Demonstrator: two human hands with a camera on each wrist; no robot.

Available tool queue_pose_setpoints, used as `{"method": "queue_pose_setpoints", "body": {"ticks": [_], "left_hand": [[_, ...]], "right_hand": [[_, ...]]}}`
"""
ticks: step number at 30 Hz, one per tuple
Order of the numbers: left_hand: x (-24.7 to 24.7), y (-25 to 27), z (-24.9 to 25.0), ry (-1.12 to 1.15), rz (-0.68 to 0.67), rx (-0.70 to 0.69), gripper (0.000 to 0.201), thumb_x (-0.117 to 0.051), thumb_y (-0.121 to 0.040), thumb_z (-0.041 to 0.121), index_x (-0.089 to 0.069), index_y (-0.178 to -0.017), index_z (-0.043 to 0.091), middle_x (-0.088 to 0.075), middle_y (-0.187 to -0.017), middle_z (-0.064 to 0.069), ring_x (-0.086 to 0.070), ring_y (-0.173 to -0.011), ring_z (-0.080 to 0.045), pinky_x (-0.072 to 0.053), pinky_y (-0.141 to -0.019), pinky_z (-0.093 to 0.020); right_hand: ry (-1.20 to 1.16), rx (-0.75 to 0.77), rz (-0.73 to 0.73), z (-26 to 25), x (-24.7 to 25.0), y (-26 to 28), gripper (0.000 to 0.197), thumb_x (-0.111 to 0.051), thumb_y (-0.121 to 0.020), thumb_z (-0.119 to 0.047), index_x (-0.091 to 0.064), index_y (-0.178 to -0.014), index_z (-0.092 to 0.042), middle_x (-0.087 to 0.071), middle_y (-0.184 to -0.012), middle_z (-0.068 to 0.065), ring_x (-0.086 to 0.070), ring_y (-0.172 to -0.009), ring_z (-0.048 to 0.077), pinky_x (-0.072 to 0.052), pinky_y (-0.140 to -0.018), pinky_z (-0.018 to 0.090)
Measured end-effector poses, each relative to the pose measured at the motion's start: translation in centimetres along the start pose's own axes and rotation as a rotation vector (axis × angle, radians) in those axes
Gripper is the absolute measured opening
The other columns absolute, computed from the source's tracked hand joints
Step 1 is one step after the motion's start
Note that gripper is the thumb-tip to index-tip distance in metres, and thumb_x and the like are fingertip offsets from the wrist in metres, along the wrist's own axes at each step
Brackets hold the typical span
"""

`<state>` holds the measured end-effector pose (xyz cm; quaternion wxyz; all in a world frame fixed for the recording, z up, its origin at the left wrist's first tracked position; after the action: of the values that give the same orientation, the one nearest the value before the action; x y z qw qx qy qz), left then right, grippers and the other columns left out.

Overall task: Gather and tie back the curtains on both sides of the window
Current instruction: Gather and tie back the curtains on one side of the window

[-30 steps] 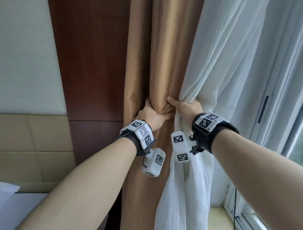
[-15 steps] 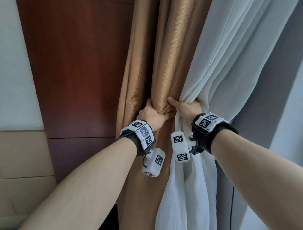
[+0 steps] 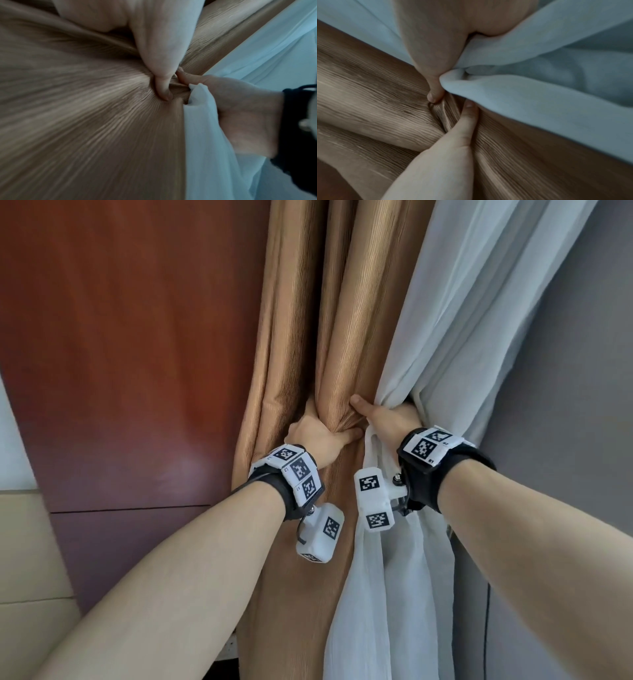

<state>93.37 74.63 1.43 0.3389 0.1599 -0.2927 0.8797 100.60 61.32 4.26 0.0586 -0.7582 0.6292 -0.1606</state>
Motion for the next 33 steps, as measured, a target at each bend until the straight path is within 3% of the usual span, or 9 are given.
{"method": "queue_pose_setpoints", "body": {"ticks": [10, 16, 21, 26, 28, 33], "left_hand": [[-2.3, -3.1, -0.9, 0.037, 0.04, 0.037, 0.104, -0.084, -0.073, 0.06, -0.033, -0.157, 0.028, -0.064, -0.134, -0.015, -0.061, -0.122, -0.037, -0.052, -0.103, -0.042], [-2.2, -2.4, -1.1, 0.039, 0.027, 0.033, 0.1, -0.085, -0.072, 0.059, -0.036, -0.155, 0.029, -0.066, -0.133, -0.011, -0.062, -0.121, -0.034, -0.052, -0.104, -0.043], [-1.6, 0.8, -0.7, 0.059, -0.016, 0.027, 0.096, -0.086, -0.071, 0.059, -0.042, -0.15, 0.028, -0.067, -0.13, -0.006, -0.065, -0.118, -0.031, -0.054, -0.102, -0.042], [-0.5, 4.8, 0.0, 0.059, -0.117, 0.018, 0.09, -0.087, -0.074, 0.054, -0.043, -0.144, 0.018, -0.066, -0.129, -0.006, -0.065, -0.115, -0.03, -0.054, -0.095, -0.037], [0.0, 6.4, 0.3, 0.06, -0.169, 0.012, 0.088, -0.086, -0.076, 0.051, -0.042, -0.143, 0.015, -0.065, -0.128, -0.007, -0.065, -0.114, -0.03, -0.054, -0.095, -0.038], [1.6, 10.6, 0.7, 0.044, -0.286, -0.002, 0.104, -0.086, -0.076, 0.053, -0.028, -0.151, 0.012, -0.061, -0.136, -0.01, -0.061, -0.122, -0.032, -0.051, -0.103, -0.042]], "right_hand": [[0.046, 0.019, -0.002, 1.0, -1.0, -3.9, 0.071, -0.082, -0.085, -0.052, -0.062, -0.138, -0.008, -0.068, -0.136, 0.009, -0.062, -0.127, 0.03, -0.048, -0.112, 0.043], [0.04, -0.001, -0.022, 1.2, -0.8, -3.4, 0.071, -0.084, -0.083, -0.051, -0.063, -0.136, -0.008, -0.069, -0.133, 0.008, -0.064, -0.124, 0.029, -0.049, -0.11, 0.042], [0.067, -0.014, -0.027, 1.1, 1.0, -0.2, 0.07, -0.082, -0.086, -0.047, -0.06, -0.139, -0.007, -0.066, -0.136, 0.007, -0.061, -0.128, 0.027, -0.047, -0.106, 0.033], [0.086, -0.048, 0.054, 0.9, 3.0, 4.6, 0.081, -0.087, -0.081, -0.049, -0.057, -0.143, -0.007, -0.065, -0.14, 0.007, -0.061, -0.131, 0.028, -0.048, -0.112, 0.039], [0.106, -0.081, 0.091, 0.8, 3.7, 6.5, 0.085, -0.089, -0.075, -0.055, -0.061, -0.14, -0.009, -0.069, -0.134, 0.006, -0.065, -0.124, 0.028, -0.053, -0.106, 0.041], [0.118, -0.161, 0.156, 0.5, 5.7, 12.1, 0.082, -0.09, -0.071, -0.058, -0.064, -0.131, -0.009, -0.072, -0.117, 0.005, -0.069, -0.102, 0.026, -0.055, -0.086, 0.035]]}}
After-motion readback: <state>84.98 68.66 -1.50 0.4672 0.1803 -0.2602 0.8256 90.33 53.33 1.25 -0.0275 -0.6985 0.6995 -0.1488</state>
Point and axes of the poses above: each hand's wrist, its own y-axis away from the middle knuckle, its own x-axis out of the back of the hand, z = x × y, the point moved 3 cm from there along -y, towards the middle knuckle
